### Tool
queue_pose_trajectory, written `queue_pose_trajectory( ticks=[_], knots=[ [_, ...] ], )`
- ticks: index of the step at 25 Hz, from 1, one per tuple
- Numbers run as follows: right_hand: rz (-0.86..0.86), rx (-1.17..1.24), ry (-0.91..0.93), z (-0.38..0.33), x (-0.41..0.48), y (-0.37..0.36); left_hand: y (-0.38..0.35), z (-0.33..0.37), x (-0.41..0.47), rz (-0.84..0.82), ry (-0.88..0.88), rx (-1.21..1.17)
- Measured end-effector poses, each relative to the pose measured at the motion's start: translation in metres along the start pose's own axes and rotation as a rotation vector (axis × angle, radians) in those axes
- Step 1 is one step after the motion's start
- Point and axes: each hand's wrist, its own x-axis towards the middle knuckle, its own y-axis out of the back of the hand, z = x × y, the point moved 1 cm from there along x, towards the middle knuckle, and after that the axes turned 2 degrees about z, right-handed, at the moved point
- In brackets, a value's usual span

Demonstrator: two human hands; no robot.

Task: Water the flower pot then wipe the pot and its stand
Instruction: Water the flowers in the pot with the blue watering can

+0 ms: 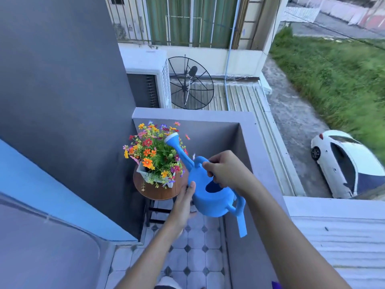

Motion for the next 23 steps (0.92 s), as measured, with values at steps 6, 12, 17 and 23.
queue_pose_trajectory(
  ticks=[6, 12, 17, 23],
  knots=[
    [-0.074, -0.299, 0.030, -0.048, 0.030, -0.014, 0.011, 0.013, 0.000, 0.002, 0.036, -0.148],
    [-0.115, -0.406, 0.031, -0.081, 0.048, -0.028, 0.036, 0.025, 0.008, -0.049, 0.049, -0.131],
    [-0.107, -0.473, 0.004, -0.094, 0.059, -0.044, 0.056, 0.027, 0.017, -0.102, 0.063, -0.129],
    [-0.124, -0.596, 0.011, -0.117, 0.067, -0.055, 0.073, 0.040, 0.020, -0.143, 0.075, -0.114]
  ],
)
